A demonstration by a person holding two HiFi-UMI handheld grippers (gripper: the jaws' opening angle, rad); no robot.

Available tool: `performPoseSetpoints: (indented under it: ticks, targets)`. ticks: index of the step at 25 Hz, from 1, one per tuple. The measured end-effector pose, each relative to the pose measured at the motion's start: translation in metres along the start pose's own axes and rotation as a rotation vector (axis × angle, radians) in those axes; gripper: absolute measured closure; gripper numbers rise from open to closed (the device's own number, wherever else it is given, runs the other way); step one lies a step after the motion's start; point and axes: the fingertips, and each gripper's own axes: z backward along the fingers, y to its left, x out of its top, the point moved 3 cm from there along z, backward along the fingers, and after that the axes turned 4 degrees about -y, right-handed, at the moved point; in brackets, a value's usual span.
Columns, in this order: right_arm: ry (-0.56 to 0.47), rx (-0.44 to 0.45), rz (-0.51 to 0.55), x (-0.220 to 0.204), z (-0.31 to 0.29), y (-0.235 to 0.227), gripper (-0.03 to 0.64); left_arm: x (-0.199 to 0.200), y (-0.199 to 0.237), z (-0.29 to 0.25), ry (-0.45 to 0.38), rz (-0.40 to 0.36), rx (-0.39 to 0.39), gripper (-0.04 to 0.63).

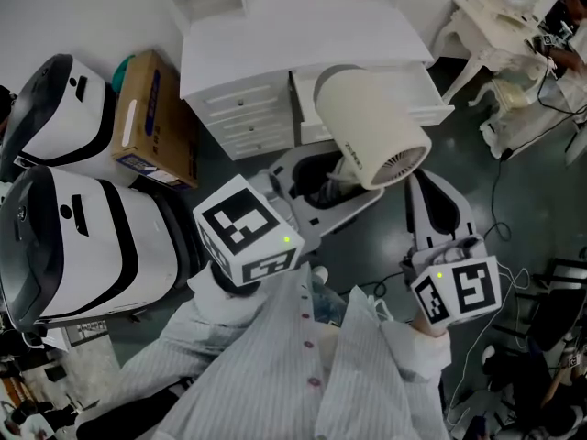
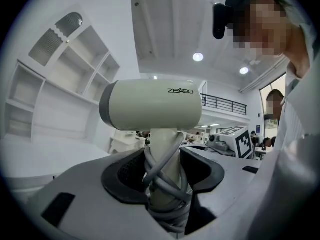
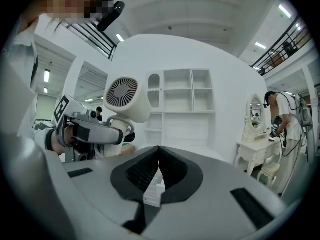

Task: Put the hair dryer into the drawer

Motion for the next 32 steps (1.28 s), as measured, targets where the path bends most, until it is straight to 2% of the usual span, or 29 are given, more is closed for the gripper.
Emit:
performPoseSetpoints:
  ticks: [8, 14, 21, 32]
  targets:
    - [0.012, 0.022, 0.005, -0.004, 0.019, 0.007, 0.604, -0.003, -0.021, 0.002, -0.020, 0.004, 0.010, 0.379]
    - [0.020, 0.037, -0.014, -0.011, 0.012, 0.003, 0.604, -0.005, -0.013, 0.003, -0.016, 0.009, 0.034, 0.379]
    - [0.038, 0.046, -0.016, -0.015, -0.014, -0.012, 0.604, -0.004, 0.022, -0.008, -0.016, 0.028, 0.064, 0.379]
    - [0.038, 0.033, -0.004, -0.007, -0.096, -0.069, 0.604, 0.016, 0.106, -0.059, -0.020, 0.021, 0.042, 0.379]
